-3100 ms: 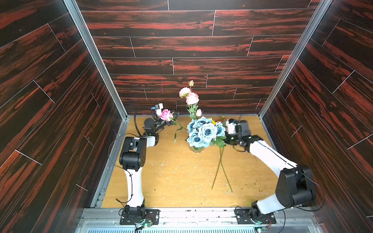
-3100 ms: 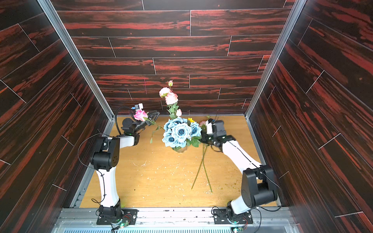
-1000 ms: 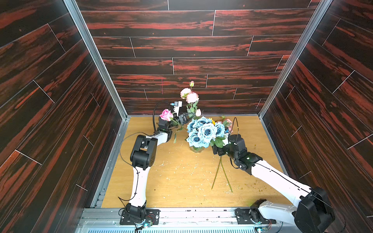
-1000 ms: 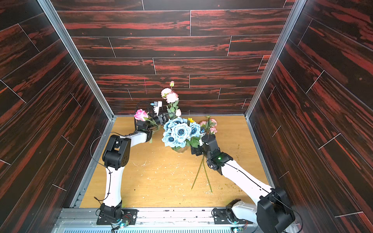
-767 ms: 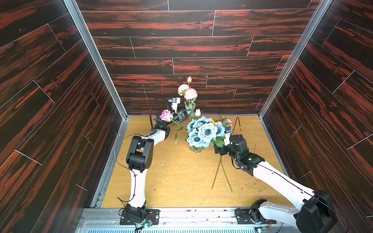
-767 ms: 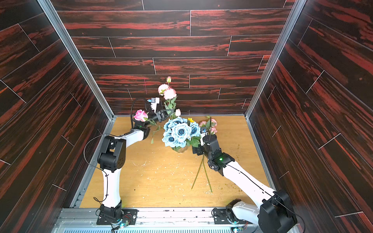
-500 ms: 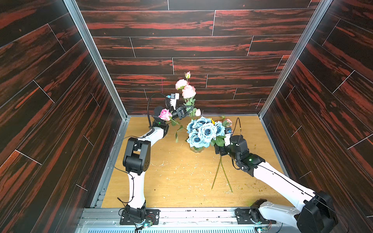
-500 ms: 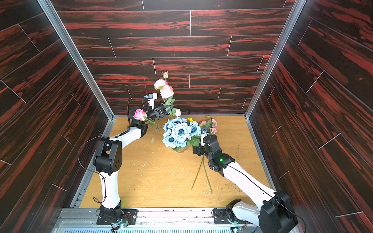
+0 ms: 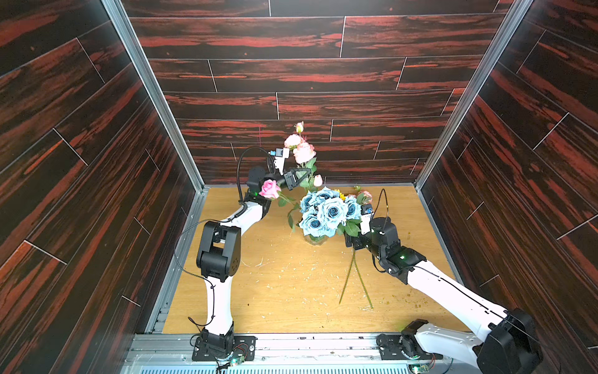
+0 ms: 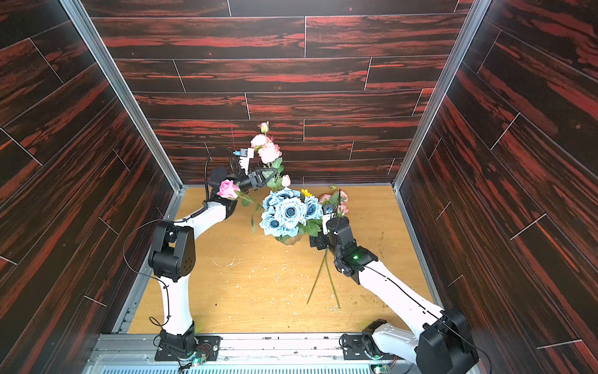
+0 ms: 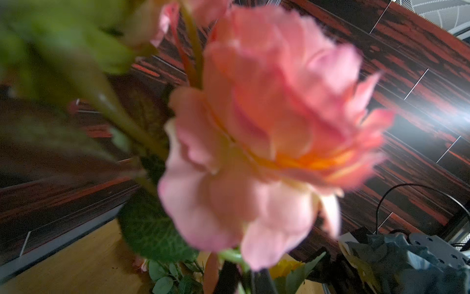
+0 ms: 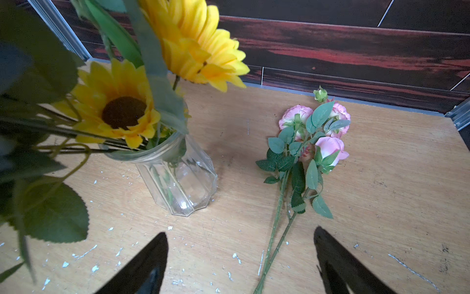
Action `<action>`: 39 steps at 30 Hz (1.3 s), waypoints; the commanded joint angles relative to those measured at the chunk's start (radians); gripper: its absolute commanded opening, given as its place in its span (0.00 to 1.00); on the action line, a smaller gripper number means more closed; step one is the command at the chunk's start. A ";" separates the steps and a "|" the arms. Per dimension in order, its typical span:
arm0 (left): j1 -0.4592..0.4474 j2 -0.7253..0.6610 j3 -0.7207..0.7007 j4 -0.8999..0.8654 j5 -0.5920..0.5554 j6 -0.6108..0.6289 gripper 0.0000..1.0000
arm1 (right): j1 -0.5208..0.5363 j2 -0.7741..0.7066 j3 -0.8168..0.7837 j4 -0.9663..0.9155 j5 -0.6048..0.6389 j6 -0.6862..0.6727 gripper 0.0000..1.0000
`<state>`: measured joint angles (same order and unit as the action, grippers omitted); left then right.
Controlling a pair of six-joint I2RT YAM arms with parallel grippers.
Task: Pick out pink flowers from the vase
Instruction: Pick up the flower from the vase.
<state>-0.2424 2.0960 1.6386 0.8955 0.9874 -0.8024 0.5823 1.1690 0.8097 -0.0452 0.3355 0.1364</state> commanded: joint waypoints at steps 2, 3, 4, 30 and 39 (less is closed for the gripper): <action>-0.003 -0.097 0.083 -0.091 0.014 0.080 0.02 | -0.001 -0.029 -0.001 0.010 0.014 -0.012 0.91; -0.002 -0.103 0.097 -0.114 0.015 0.094 0.02 | -0.001 -0.032 0.002 0.010 0.016 -0.012 0.91; -0.002 -0.110 0.108 -0.139 0.014 0.112 0.02 | -0.002 -0.034 0.004 0.009 0.016 -0.012 0.91; 0.053 -0.158 0.868 -1.126 -0.415 0.704 0.03 | -0.008 0.022 0.150 -0.133 0.067 0.052 0.91; 0.052 -0.248 0.833 -1.336 -0.917 0.963 0.01 | -0.020 0.018 0.214 -0.271 0.173 0.094 0.93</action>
<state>-0.1932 1.8744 2.5088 -0.3187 0.3008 0.0479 0.5694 1.1893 0.9901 -0.2543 0.4618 0.2028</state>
